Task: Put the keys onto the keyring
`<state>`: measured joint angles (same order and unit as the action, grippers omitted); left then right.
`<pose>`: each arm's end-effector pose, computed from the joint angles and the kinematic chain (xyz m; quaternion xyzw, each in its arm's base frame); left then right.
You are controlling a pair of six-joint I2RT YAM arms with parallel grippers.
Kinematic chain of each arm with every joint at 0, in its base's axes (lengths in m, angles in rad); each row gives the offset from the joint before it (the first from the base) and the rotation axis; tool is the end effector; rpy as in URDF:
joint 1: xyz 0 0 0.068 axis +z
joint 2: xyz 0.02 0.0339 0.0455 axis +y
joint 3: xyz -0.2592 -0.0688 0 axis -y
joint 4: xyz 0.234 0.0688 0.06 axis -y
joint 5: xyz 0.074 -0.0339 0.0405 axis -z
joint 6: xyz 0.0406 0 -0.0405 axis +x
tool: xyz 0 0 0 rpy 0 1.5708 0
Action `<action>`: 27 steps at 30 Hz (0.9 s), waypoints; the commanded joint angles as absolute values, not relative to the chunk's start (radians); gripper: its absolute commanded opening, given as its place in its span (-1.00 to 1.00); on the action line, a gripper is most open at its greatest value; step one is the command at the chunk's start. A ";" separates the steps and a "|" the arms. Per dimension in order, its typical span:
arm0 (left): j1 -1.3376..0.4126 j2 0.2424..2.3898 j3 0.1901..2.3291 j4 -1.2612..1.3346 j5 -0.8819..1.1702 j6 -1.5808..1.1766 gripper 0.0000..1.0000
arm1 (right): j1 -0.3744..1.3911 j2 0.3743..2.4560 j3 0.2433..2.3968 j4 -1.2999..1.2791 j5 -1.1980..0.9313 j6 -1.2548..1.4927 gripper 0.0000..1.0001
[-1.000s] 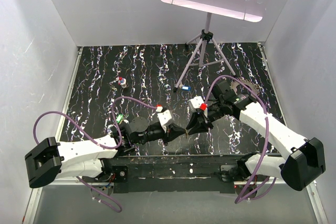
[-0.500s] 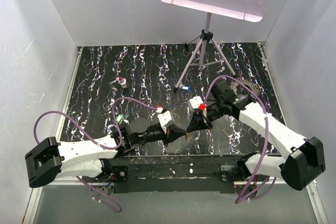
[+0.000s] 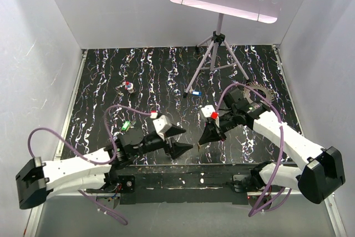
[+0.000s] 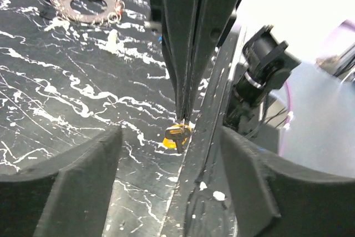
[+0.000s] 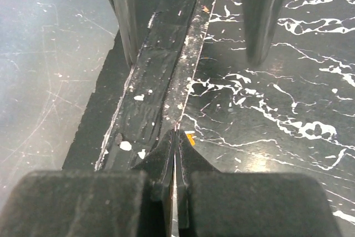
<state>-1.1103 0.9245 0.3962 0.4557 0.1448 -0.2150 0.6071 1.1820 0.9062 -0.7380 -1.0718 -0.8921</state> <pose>0.0881 -0.1908 0.2460 0.3606 0.6371 -0.4596 0.5029 0.1543 0.1506 0.2681 -0.6660 0.5095 0.4524 0.3037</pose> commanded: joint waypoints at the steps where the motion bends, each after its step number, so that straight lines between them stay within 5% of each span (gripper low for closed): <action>1: -1.109 0.728 0.356 0.355 0.061 -0.297 0.57 | 0.586 1.128 0.884 -0.800 -1.172 -0.951 -0.97; 9: -1.109 0.568 0.314 0.273 0.113 -0.368 0.89 | 0.588 1.138 0.908 -1.089 -1.302 -1.363 -0.97; 27: -1.109 0.646 0.267 0.443 0.259 -0.227 0.66 | 0.587 1.235 0.970 -1.496 -1.252 -2.026 -0.97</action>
<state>-1.1091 0.6399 0.3000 0.3573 0.2024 -0.2970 0.5884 1.2156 0.9340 -1.3102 -1.2541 -1.8671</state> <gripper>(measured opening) 0.836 0.023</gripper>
